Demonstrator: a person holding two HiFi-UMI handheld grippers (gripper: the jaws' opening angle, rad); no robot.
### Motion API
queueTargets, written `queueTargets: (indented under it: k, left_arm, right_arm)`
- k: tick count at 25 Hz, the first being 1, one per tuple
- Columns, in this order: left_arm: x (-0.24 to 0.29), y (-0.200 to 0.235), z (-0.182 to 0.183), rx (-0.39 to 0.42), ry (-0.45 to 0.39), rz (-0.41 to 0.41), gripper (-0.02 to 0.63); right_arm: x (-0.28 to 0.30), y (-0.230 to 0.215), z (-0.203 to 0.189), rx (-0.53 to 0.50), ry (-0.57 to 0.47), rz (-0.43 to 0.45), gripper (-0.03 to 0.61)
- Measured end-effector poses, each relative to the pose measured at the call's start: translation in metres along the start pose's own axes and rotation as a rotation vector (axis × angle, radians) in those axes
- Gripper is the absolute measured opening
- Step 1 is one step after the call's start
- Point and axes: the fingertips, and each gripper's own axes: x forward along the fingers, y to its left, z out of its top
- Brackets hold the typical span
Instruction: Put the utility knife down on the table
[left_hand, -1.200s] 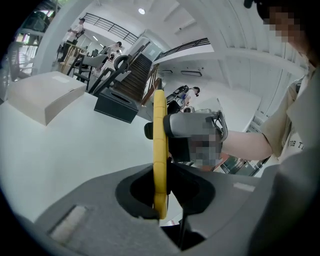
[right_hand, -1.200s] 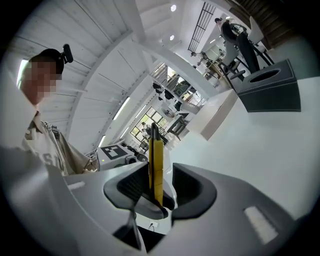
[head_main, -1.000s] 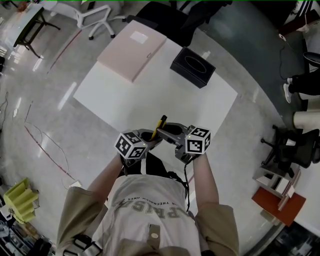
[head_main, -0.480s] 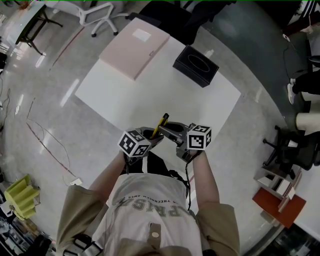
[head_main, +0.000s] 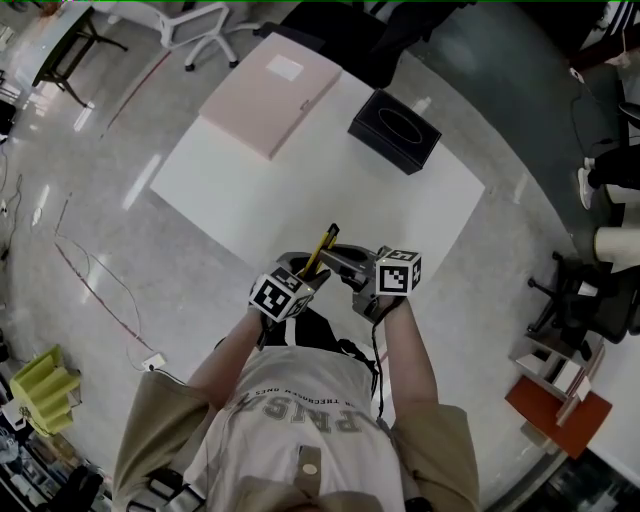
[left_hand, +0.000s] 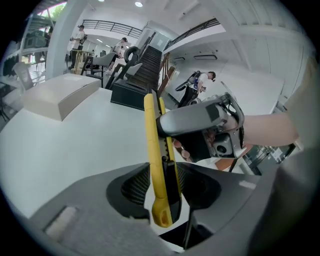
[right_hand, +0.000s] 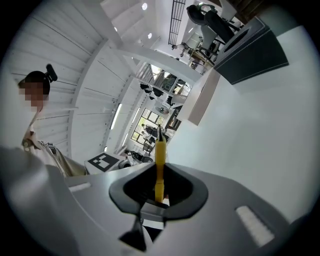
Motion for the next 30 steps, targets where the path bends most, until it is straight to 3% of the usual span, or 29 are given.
queueTargets:
  k: [2,5,15,21,30]
  left_arm:
    - [0.0,0.008,-0.005,0.041,0.013,0.053,0.214]
    - [0.0,0.015,-0.014,0.08,0.024,0.118,0.255]
    - [0.001,0.021,-0.039,0.135,0.113,0.246,0.254]
    - [0.009,0.022,-0.049,0.084,0.14,0.235,0.166]
    - [0.022,0.023,-0.06,-0.01,0.196,0.173,0.161]
  right_arm:
    - [0.0,-0.005,-0.002,0.013,0.002,0.001,0.052]
    - [0.0,-0.012,-0.005,0.035,0.008,-0.006,0.052]
    - [0.006,-0.035,-0.01,0.079,0.039,-0.041,0.052]
    - [0.014,-0.045,-0.014,0.107,0.069,-0.049,0.052]
    - [0.016,-0.069,-0.025,0.167,0.117,-0.156,0.058]
